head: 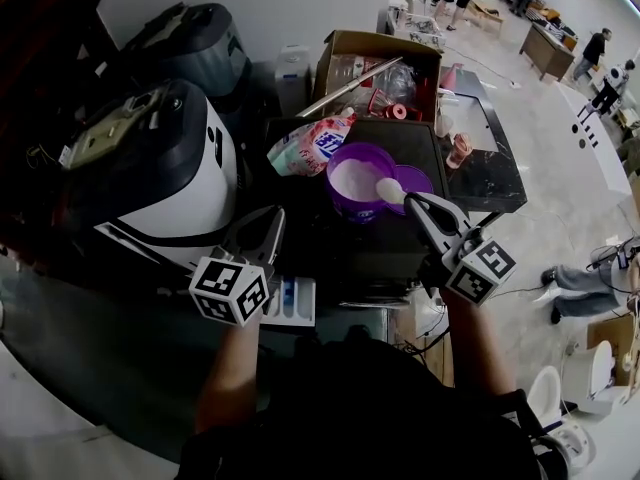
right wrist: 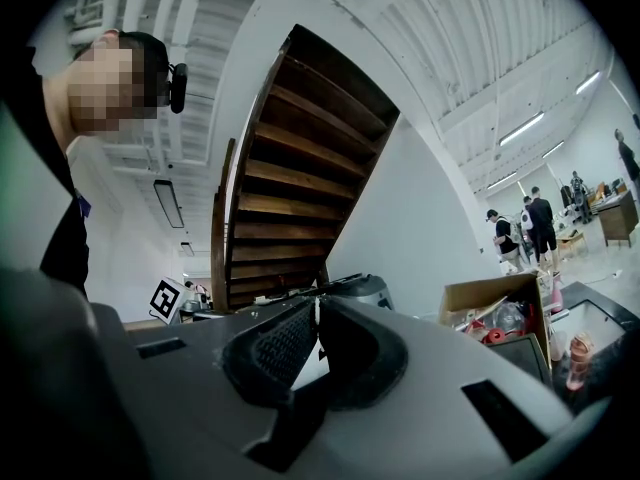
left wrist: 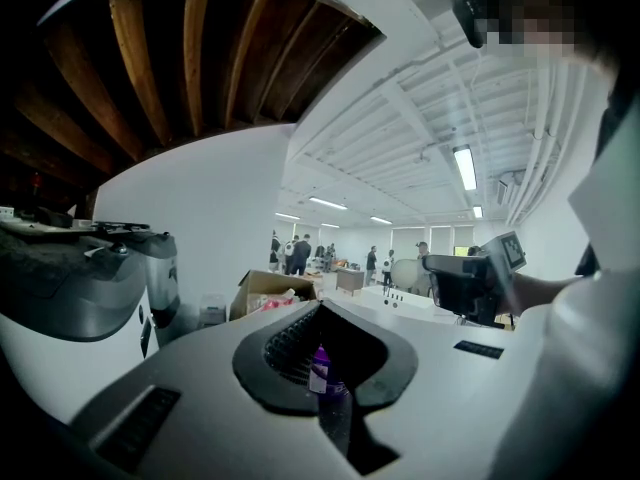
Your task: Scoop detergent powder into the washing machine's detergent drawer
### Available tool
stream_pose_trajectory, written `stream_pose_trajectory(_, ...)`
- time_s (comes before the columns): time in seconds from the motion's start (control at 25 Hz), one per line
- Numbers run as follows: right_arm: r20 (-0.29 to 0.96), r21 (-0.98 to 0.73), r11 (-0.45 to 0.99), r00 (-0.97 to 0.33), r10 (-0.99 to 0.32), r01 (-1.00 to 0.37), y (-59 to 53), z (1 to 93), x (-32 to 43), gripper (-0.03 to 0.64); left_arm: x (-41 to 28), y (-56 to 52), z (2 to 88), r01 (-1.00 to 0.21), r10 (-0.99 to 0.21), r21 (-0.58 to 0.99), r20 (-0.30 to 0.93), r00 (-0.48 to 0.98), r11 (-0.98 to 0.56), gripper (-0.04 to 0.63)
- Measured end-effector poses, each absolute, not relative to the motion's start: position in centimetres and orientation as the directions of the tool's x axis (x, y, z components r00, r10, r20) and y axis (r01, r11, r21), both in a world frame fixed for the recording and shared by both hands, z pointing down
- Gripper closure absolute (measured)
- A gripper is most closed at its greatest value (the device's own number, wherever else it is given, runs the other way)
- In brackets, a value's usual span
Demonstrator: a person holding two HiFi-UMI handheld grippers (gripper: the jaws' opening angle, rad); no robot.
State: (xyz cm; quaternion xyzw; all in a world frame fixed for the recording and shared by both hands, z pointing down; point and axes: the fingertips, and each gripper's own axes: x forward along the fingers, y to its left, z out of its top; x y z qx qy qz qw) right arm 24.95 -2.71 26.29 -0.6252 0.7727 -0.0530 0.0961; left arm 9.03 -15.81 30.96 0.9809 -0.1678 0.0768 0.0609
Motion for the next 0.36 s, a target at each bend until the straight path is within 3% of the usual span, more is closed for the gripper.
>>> stream_pose_trajectory(0.36, -0.079, -0.199, 0.216, -0.204, -0.976, -0.956, -3.28, 26.46, 25.04, 0.597, 9.23, -16.46, 31.16, -0.333, -0.313, 0.101, 0.174, 0.934, -0.937, 0.588)
